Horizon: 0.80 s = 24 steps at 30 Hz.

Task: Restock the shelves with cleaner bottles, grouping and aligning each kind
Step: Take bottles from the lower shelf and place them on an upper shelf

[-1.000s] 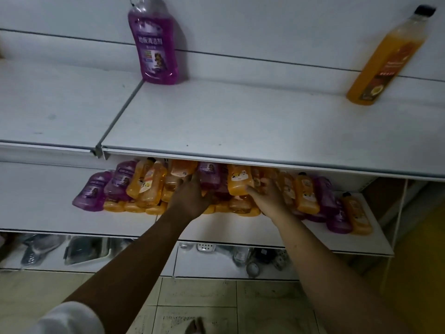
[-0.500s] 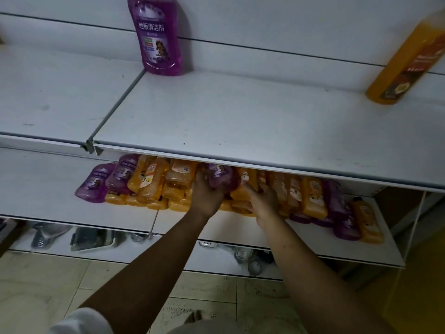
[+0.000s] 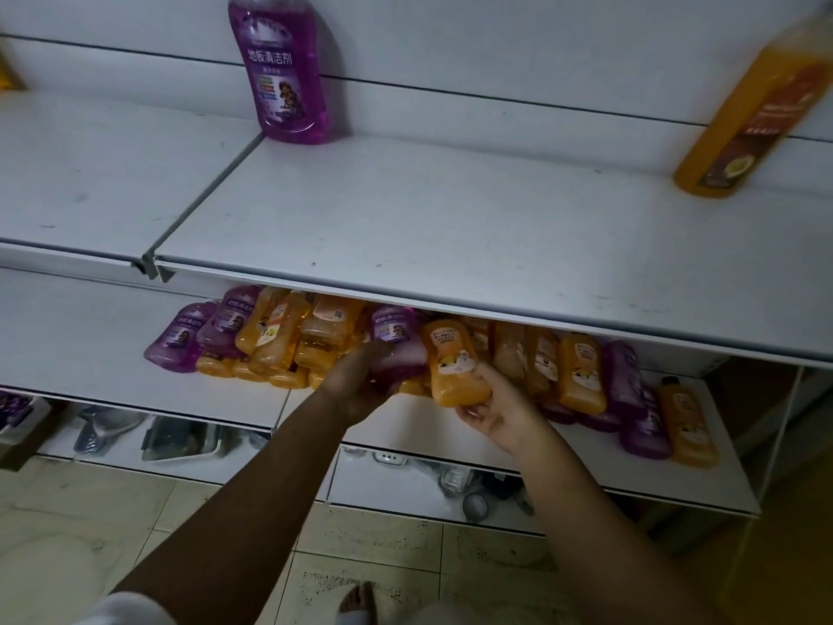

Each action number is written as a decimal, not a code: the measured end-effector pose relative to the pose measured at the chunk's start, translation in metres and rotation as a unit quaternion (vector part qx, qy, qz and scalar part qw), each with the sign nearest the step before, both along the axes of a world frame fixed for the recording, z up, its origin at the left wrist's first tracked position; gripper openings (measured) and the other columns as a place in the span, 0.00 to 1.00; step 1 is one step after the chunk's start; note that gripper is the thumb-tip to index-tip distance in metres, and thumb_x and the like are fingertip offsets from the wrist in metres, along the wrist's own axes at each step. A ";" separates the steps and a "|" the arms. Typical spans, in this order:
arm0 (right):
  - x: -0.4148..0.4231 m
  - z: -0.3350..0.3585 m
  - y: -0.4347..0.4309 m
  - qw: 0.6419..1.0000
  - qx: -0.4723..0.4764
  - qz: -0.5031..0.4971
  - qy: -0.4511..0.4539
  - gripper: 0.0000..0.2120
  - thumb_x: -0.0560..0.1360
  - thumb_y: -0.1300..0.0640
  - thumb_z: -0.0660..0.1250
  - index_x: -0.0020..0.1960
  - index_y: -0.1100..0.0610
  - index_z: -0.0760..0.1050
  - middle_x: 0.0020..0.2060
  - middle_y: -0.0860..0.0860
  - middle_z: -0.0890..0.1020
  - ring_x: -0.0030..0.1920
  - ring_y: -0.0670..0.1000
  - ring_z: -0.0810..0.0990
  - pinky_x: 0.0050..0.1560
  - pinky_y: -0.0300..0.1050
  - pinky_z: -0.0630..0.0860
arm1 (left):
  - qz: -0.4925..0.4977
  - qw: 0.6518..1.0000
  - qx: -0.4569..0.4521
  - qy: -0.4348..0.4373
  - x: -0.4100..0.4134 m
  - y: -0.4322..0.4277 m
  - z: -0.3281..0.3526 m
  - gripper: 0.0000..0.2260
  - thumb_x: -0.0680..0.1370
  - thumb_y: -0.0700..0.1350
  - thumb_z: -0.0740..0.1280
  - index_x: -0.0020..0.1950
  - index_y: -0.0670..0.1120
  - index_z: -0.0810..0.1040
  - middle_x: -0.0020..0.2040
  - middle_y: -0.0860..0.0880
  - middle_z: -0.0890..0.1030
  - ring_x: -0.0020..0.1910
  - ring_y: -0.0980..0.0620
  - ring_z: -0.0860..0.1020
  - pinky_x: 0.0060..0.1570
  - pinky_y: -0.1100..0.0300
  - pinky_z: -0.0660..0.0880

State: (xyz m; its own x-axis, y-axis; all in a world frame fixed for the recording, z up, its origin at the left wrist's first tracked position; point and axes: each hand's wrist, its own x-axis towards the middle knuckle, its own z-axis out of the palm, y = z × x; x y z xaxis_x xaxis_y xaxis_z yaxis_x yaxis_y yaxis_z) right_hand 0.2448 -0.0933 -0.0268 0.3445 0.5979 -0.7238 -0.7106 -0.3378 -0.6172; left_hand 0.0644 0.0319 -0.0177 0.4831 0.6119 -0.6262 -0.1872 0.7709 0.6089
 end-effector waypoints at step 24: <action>-0.059 0.030 -0.065 0.912 0.181 0.200 -0.310 0.25 0.68 0.50 0.81 0.62 0.54 0.80 0.52 0.45 0.88 0.51 0.45 0.87 0.47 0.39 0.81 | 0.072 0.926 0.341 0.148 -0.131 -0.103 0.018 0.37 0.64 0.38 0.84 0.70 0.48 0.74 0.56 0.41 0.85 0.55 0.40 0.85 0.50 0.49 0.83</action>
